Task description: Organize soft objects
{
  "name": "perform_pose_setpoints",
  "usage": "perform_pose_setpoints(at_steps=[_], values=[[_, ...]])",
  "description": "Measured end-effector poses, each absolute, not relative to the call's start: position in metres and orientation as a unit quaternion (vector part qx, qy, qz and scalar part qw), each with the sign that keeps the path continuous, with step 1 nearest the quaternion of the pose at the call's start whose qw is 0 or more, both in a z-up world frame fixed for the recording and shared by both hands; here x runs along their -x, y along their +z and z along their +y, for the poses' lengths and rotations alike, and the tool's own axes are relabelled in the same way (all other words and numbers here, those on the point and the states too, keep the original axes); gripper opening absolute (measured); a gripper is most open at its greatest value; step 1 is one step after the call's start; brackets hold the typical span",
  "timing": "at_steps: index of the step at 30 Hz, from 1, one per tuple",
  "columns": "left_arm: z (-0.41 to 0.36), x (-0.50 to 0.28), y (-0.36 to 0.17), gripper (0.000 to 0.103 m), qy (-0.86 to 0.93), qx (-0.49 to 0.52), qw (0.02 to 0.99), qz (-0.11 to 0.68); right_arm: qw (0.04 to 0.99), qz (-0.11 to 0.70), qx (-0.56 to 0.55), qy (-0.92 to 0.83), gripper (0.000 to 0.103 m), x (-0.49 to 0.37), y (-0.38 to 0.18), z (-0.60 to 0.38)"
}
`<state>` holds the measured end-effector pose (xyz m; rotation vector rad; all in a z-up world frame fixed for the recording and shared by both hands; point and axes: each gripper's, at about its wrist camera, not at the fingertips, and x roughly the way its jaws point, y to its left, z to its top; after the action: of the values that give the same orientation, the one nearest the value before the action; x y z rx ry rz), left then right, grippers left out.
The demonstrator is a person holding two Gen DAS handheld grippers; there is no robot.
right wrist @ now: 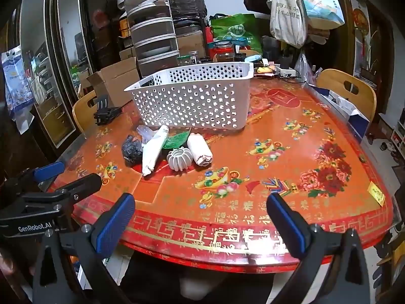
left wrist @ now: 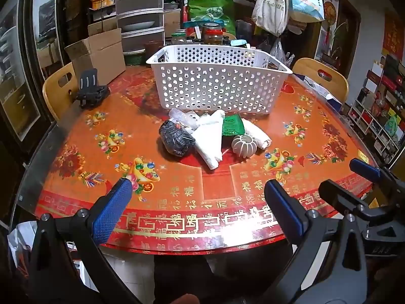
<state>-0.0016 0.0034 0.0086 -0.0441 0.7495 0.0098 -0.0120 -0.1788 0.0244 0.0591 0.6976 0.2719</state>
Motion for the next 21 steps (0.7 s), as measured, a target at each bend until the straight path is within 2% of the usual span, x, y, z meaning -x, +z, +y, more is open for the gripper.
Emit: perform_pose_setpoints(at_steps=[21], values=[[0.0091, 0.0026, 0.0077, 0.103, 0.007, 0.029, 0.931, 0.364, 0.929, 0.342, -0.028, 0.141, 0.103, 0.0156, 0.0265, -0.1797]])
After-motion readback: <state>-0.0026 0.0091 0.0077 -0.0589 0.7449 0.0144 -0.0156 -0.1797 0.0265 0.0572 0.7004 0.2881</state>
